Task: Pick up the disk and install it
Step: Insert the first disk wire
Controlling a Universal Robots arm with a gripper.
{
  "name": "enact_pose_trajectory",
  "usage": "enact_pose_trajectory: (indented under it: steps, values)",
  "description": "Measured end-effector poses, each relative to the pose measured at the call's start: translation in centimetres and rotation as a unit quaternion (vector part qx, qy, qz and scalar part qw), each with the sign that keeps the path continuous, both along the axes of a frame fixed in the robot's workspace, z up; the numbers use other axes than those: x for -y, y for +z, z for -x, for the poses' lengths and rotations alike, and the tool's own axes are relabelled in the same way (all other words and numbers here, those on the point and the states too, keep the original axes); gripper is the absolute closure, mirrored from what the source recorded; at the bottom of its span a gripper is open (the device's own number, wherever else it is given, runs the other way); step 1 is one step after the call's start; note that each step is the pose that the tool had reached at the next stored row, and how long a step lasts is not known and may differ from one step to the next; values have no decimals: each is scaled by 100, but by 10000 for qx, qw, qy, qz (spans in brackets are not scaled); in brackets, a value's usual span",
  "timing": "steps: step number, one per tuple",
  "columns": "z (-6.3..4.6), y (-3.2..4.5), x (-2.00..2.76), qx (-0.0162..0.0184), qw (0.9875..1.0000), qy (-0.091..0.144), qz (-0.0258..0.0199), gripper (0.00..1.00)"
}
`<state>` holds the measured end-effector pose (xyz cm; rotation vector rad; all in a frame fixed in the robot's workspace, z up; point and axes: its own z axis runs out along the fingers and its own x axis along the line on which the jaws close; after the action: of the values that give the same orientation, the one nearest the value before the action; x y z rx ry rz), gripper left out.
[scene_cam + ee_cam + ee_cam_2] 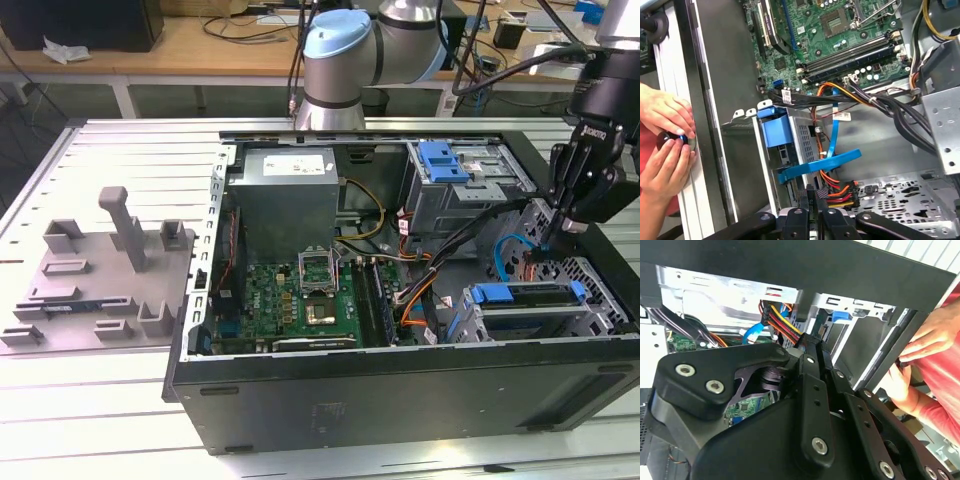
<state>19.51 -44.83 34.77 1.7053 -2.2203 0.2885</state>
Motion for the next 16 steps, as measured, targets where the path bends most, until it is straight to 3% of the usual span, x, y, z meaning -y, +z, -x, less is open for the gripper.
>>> enact_pose_trajectory:
  steps: [5,12,16]
  values:
    - [25,0,85,9,10000,75,-37,84]
    - [42,0,115,14,9995,250,-189,84]
    - [67,0,147,14,9989,388,-245,84]
